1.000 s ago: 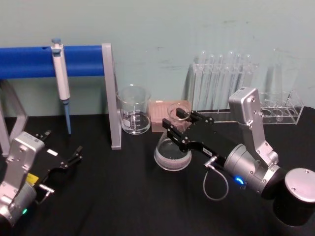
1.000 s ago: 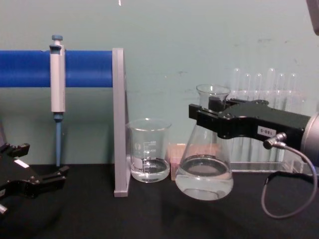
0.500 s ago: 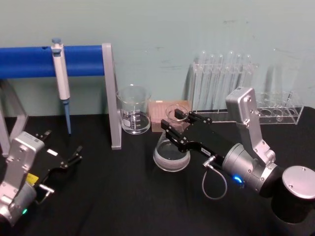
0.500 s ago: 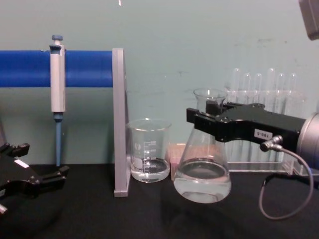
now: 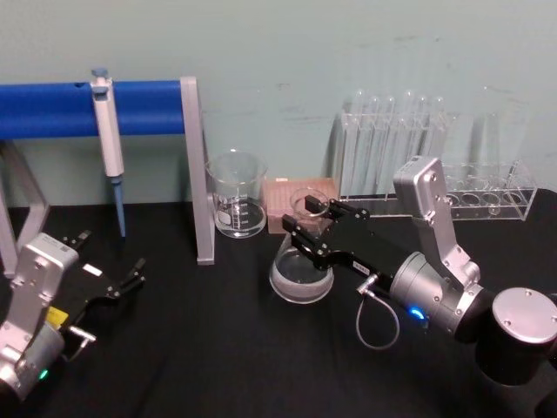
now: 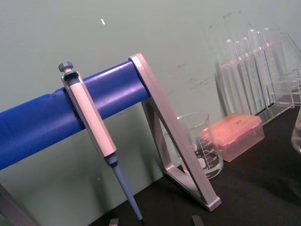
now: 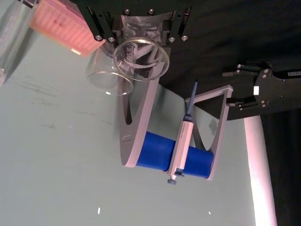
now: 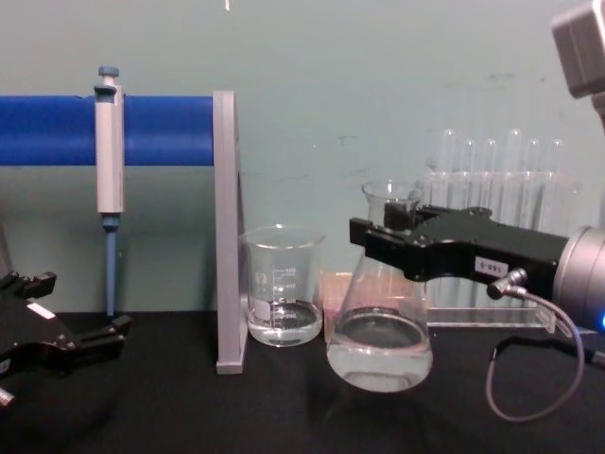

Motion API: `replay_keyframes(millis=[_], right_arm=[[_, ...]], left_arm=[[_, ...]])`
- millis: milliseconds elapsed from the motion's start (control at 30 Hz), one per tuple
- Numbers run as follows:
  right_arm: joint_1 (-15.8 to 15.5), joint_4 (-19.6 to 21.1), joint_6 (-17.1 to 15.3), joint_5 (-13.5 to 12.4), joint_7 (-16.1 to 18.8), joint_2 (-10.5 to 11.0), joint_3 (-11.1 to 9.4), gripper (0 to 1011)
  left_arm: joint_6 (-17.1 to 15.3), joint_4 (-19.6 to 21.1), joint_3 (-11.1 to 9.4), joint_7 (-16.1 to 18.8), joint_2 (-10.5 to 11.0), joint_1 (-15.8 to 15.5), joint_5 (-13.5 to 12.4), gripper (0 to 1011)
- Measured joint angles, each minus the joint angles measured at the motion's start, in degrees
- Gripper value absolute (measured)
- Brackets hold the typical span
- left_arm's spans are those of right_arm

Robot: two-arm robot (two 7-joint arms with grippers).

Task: Grasp the erlenmeyer flask with one hand, shake it three times, then place it back.

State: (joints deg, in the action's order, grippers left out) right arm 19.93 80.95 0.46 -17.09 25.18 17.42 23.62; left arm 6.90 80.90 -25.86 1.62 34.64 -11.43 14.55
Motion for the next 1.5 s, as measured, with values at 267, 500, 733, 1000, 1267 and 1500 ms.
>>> replay_keyframes(millis=[267, 500, 733, 1000, 1267, 1500], right_arm=[[2.1, -3.7, 1.35, -0.29, 1.83, -0.19, 0.86, 450], [3.8, -6.66, 2.48, -0.77, 3.5, -0.42, 1.57, 451], [4.99, -8.87, 3.26, -1.2, 4.7, -0.63, 2.23, 451], [5.67, -10.3, 3.4, -1.66, 5.57, -0.79, 2.92, 451], [6.0, -11.1, 3.41, -1.83, 6.08, -0.86, 3.63, 450], [6.45, -12.21, 3.49, -1.83, 6.54, -1.11, 4.37, 451]], left_arm=[[0.0, 0.0, 0.0, 0.0, 0.0, 0.0, 0.0, 1001], [0.0, 0.0, 0.0, 0.0, 0.0, 0.0, 0.0, 1001], [0.0, 0.0, 0.0, 0.0, 0.0, 0.0, 0.0, 1001], [0.0, 0.0, 0.0, 0.0, 0.0, 0.0, 0.0, 1001], [0.0, 0.0, 0.0, 0.0, 0.0, 0.0, 0.0, 1001], [0.0, 0.0, 0.0, 0.0, 0.0, 0.0, 0.0, 1001]])
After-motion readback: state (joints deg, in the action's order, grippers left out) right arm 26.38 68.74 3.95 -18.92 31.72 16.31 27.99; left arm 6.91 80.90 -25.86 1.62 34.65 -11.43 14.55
